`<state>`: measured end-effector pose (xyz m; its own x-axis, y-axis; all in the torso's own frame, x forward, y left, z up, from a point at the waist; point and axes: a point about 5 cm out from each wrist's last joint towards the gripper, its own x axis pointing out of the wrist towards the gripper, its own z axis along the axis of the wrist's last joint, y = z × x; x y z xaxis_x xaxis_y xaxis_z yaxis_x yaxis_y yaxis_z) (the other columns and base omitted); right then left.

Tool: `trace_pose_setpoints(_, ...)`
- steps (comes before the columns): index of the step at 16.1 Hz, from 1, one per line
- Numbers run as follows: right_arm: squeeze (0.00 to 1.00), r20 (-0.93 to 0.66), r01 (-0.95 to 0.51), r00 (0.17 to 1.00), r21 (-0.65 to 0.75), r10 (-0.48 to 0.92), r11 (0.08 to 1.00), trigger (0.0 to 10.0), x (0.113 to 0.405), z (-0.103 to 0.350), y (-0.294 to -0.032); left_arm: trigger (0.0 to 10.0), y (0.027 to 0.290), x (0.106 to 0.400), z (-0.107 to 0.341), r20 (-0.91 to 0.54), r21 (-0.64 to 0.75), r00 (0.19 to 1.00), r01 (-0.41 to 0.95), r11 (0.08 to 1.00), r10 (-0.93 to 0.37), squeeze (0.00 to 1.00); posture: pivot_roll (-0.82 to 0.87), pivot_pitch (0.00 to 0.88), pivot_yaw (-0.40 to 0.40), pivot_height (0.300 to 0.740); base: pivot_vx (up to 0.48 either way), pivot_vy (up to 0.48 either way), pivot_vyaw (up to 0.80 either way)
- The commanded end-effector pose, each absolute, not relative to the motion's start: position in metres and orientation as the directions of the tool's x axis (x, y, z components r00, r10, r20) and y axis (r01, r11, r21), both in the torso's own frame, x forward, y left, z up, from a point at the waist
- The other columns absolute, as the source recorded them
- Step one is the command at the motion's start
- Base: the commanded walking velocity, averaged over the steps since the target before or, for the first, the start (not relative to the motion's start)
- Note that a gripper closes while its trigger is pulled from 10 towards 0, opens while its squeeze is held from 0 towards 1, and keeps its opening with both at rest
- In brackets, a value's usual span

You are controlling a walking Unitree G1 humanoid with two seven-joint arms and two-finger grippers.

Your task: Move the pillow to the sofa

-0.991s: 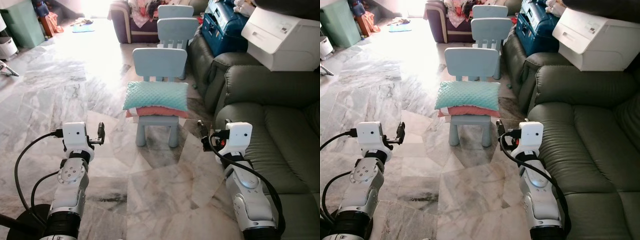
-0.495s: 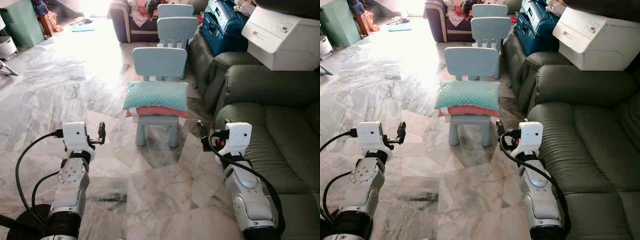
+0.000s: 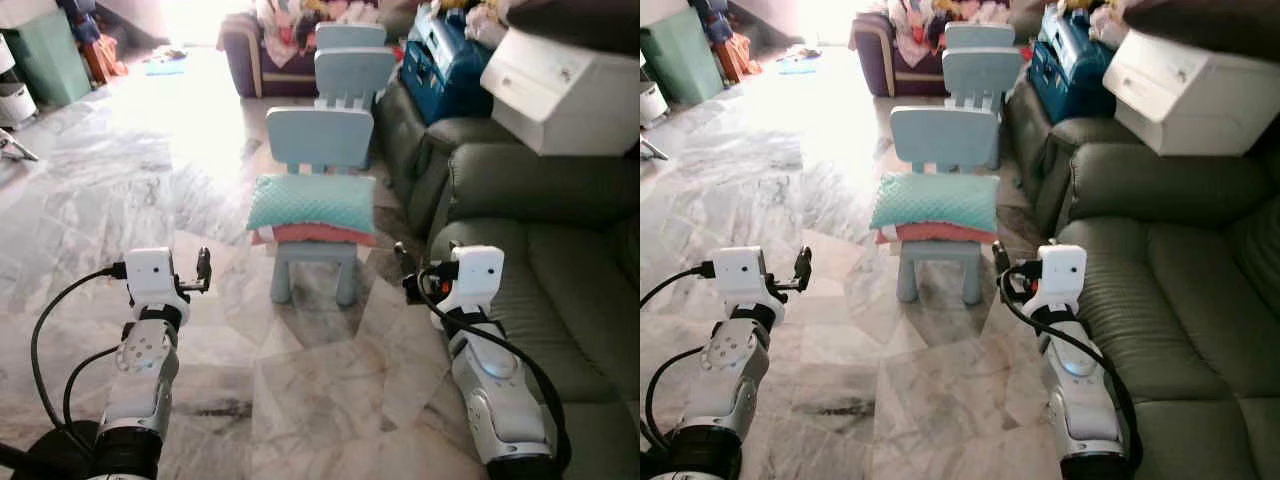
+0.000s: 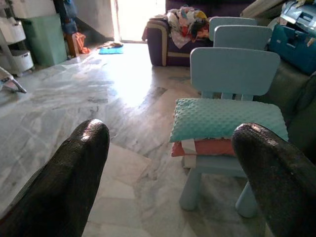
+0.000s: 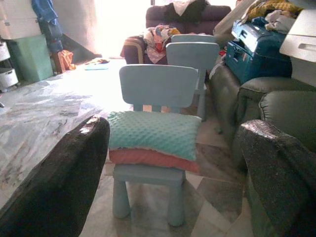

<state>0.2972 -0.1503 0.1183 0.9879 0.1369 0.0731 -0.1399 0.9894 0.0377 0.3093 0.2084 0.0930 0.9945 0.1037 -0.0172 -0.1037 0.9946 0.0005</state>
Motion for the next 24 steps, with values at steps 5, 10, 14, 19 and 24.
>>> trace_pose_setpoints(5, 0.00, 0.075, -0.144, 0.987, 0.031, 0.142, 0.989, 10.0, 0.2965, 0.1189, -0.1506, 10.0, 0.2084, 0.3087, 0.0921, -0.022, 0.006, 0.994, -0.103, 0.995, 0.103, 0.00, -0.09, 0.046, -0.021, 0.740, 0.333, 0.000, 0.00)
trace_pose_setpoints(10, 0.00, 0.074, -0.146, 0.987, 0.030, 0.143, 0.989, 10.0, 0.2966, 0.1188, -0.1506, 10.0, 0.2078, 0.3086, 0.0913, -0.025, 0.004, 0.994, -0.103, 0.995, 0.103, 0.00, -0.09, 0.045, -0.020, 0.740, 0.336, 0.000, 0.00)
trace_pose_setpoints(14, 0.00, 0.072, -0.145, 0.987, 0.030, 0.142, 0.989, 10.0, 0.2965, 0.1180, -0.1506, 10.0, 0.2078, 0.3089, 0.0910, -0.027, 0.005, 0.994, -0.101, 0.995, 0.101, 0.00, -0.09, 0.046, -0.020, 0.740, 0.351, 0.000, 0.00)
trace_pose_setpoints(19, 0.00, 0.072, -0.148, 0.987, 0.029, 0.145, 0.989, 10.0, 0.2970, 0.1180, -0.1506, 10.0, 0.2080, 0.3086, 0.0907, -0.027, 0.007, 0.994, -0.103, 0.995, 0.103, 0.00, -0.09, 0.042, -0.020, 0.740, 0.351, 0.000, 0.00)
trace_pose_setpoints(24, 0.00, 0.073, -0.152, 0.986, 0.027, 0.149, 0.988, 10.0, 0.2967, 0.1176, -0.1495, 10.0, 0.2081, 0.3084, 0.0908, -0.026, 0.010, 0.995, -0.099, 0.995, 0.099, 0.00, -0.09, 0.040, -0.019, 0.740, 0.370, 0.193, 0.00)
